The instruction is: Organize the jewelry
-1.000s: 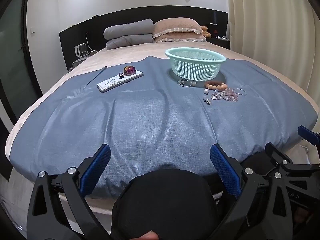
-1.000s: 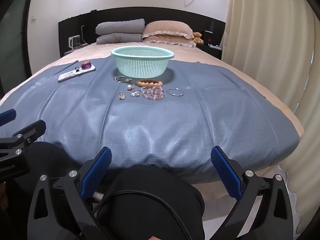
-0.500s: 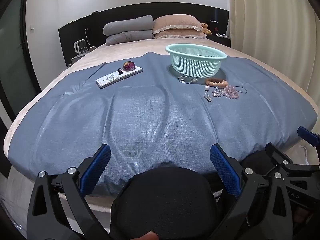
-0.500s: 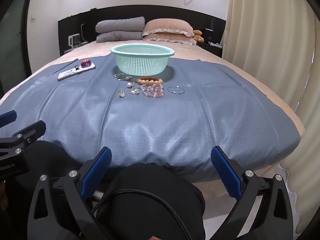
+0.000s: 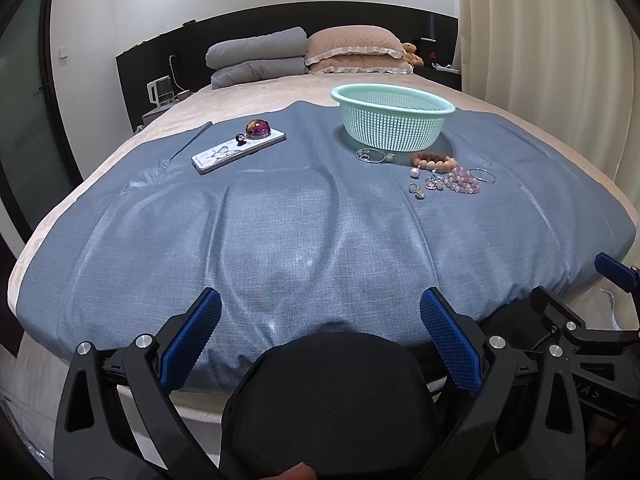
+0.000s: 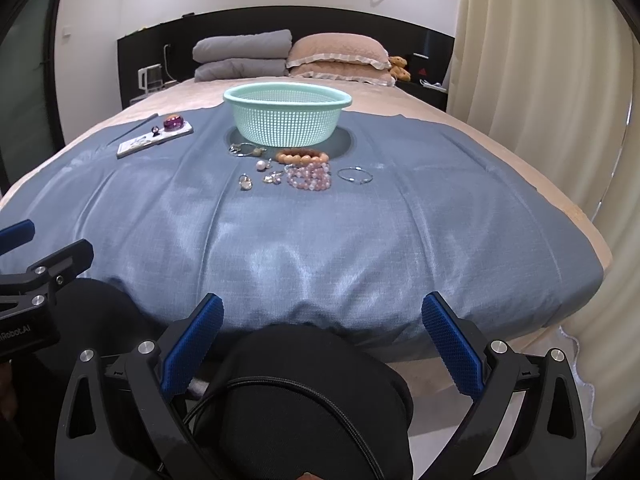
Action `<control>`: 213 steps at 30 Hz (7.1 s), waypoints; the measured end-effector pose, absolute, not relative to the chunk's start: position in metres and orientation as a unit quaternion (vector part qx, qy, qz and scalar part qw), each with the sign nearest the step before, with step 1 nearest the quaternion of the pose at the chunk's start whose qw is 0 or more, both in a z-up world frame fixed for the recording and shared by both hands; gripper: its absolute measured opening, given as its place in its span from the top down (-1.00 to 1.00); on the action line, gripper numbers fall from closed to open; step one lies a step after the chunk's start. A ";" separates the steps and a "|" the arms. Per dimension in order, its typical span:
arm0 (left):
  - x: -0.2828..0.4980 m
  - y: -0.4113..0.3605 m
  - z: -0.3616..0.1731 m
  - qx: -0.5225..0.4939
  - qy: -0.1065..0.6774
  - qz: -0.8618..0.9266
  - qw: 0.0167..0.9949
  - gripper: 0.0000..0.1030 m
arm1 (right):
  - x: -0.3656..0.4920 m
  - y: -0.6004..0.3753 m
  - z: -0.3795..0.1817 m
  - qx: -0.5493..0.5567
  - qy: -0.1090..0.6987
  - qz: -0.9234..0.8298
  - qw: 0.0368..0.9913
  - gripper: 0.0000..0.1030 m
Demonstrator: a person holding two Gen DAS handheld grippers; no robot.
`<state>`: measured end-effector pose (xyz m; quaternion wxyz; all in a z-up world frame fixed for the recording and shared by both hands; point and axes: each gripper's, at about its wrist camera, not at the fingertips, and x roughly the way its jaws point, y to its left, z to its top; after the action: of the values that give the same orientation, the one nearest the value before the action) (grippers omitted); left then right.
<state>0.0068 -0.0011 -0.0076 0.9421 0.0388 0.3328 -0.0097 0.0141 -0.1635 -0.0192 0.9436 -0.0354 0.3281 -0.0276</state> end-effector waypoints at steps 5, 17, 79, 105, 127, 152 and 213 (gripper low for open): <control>0.008 -0.001 -0.008 0.042 0.334 -0.009 0.942 -0.89 | 0.014 -0.164 -0.019 -0.034 0.330 -0.026 0.943 -0.85; 0.014 0.003 -0.011 0.025 0.359 -0.040 0.932 -0.89 | 0.019 -0.171 -0.021 -0.016 0.349 -0.014 0.937 -0.85; 0.287 -0.044 -0.039 0.099 0.415 -0.130 0.895 -0.76 | 0.233 -0.249 -0.047 -0.024 0.373 0.025 0.927 -0.32; 0.293 -0.021 -0.020 0.091 0.407 -0.131 0.899 0.92 | 0.218 -0.273 -0.024 0.017 0.358 0.051 0.932 0.96; 0.301 -0.034 -0.021 0.112 0.397 -0.148 0.899 0.90 | 0.216 -0.282 -0.016 0.032 0.343 0.059 0.937 0.96; 0.250 -0.004 0.086 0.036 0.343 -0.166 0.924 0.96 | 0.210 -0.260 0.088 0.001 0.245 0.082 0.966 0.96; 0.290 -0.008 0.076 -0.019 0.342 -0.131 0.930 -0.89 | 0.264 -0.255 0.063 0.015 0.268 0.116 0.956 -0.73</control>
<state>0.2902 -0.0077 0.0757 0.9301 -0.0192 0.3424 -0.1315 0.2638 -0.2548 0.0631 0.9562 0.0153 0.2682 0.1162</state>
